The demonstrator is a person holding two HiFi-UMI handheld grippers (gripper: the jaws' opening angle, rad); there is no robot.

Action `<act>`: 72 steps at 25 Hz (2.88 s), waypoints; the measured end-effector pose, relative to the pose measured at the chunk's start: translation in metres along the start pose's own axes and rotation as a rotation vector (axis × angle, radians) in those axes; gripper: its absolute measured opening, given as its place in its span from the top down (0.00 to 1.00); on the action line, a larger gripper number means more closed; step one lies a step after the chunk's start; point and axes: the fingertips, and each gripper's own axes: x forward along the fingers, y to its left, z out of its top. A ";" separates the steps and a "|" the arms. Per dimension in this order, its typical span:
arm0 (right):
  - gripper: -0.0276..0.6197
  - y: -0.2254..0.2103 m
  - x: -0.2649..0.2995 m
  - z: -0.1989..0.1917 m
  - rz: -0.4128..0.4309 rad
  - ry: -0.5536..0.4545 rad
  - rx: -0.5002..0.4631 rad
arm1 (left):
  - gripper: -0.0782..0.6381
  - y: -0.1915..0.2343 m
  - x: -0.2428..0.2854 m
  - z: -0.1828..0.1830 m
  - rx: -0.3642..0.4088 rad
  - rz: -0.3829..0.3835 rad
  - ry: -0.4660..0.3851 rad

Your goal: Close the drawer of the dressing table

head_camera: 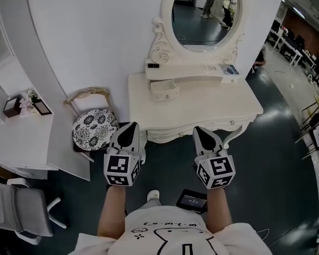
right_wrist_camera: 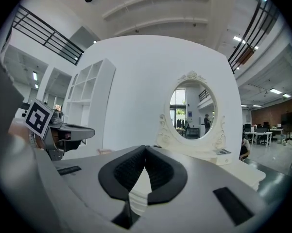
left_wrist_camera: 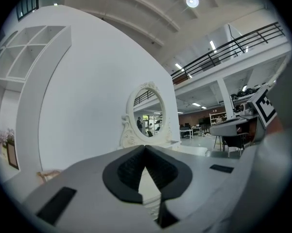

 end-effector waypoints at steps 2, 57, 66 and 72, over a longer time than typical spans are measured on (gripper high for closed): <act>0.92 -0.009 0.015 -0.002 -0.013 0.009 -0.005 | 0.89 0.016 0.013 -0.002 -0.005 0.010 0.004; 0.80 -0.158 0.309 -0.159 0.607 0.505 -0.056 | 0.71 0.064 0.285 -0.140 -0.024 0.016 0.554; 0.75 -0.151 0.323 -0.187 0.718 0.601 -0.169 | 0.70 0.067 0.299 -0.169 0.031 -0.098 0.678; 0.73 -0.147 0.335 -0.210 0.760 0.679 -0.254 | 0.70 0.070 0.307 -0.190 0.067 -0.190 0.776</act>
